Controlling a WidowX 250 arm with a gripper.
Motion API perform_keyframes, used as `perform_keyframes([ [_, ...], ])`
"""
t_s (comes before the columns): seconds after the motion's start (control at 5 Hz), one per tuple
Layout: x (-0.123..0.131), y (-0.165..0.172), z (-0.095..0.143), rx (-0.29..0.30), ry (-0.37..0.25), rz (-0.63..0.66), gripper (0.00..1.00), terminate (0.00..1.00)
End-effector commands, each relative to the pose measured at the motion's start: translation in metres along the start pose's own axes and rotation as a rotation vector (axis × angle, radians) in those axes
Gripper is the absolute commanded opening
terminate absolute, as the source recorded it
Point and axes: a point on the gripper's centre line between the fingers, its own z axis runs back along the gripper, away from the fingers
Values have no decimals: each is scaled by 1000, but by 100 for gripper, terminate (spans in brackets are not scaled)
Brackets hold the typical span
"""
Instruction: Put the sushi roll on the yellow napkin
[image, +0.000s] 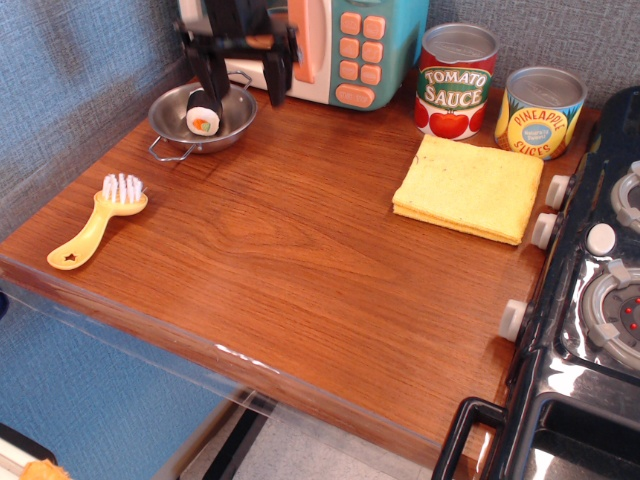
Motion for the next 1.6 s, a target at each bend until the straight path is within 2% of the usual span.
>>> perform_keyframes([
  [0.0,33,41,12,106,-59,123,100,0],
  [0.4,15,47,-19,203,46,90,100,0],
  [0.8,8,56,-50,241,125,99,100,0],
  [1.0,11,53,-45,224,99,85,0,0],
  [1.4,35,22,41,77,-117,85,0,0],
])
